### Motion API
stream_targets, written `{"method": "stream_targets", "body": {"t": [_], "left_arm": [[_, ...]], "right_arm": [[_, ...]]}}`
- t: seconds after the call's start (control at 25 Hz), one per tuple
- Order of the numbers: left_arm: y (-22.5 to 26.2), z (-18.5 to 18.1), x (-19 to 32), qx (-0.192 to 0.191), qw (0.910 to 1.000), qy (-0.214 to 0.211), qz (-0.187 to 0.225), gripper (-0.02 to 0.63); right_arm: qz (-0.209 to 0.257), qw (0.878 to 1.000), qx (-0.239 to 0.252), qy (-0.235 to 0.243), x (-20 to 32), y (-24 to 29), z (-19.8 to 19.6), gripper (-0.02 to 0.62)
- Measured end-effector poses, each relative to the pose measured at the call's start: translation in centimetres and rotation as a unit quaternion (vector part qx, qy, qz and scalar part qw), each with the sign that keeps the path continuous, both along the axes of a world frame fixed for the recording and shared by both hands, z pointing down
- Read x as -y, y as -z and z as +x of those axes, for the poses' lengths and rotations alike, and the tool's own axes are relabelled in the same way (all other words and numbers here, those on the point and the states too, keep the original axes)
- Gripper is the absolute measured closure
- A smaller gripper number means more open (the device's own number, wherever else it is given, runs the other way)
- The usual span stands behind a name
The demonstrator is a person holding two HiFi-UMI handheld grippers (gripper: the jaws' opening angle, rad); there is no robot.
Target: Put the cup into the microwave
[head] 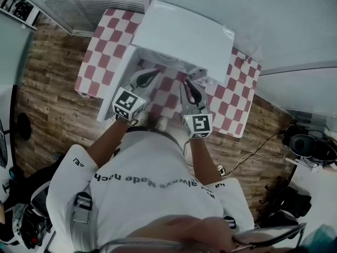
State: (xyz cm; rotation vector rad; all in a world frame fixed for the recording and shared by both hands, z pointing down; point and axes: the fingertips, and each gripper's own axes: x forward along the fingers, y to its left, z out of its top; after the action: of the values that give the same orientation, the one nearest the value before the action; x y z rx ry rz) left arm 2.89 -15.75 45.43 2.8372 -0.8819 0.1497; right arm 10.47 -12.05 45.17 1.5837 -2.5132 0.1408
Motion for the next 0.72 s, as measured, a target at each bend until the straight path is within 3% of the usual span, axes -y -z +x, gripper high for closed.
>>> {"method": "stream_targets", "body": {"t": [0.72], "left_arm": [[7.5, 0.2, -4.7, -0.023, 0.9987, -0.032, 0.031, 0.603]], "right_arm": [[0.033, 0.999, 0.025, 0.034, -5.0, 9.2, -1.0, 0.555]]}}
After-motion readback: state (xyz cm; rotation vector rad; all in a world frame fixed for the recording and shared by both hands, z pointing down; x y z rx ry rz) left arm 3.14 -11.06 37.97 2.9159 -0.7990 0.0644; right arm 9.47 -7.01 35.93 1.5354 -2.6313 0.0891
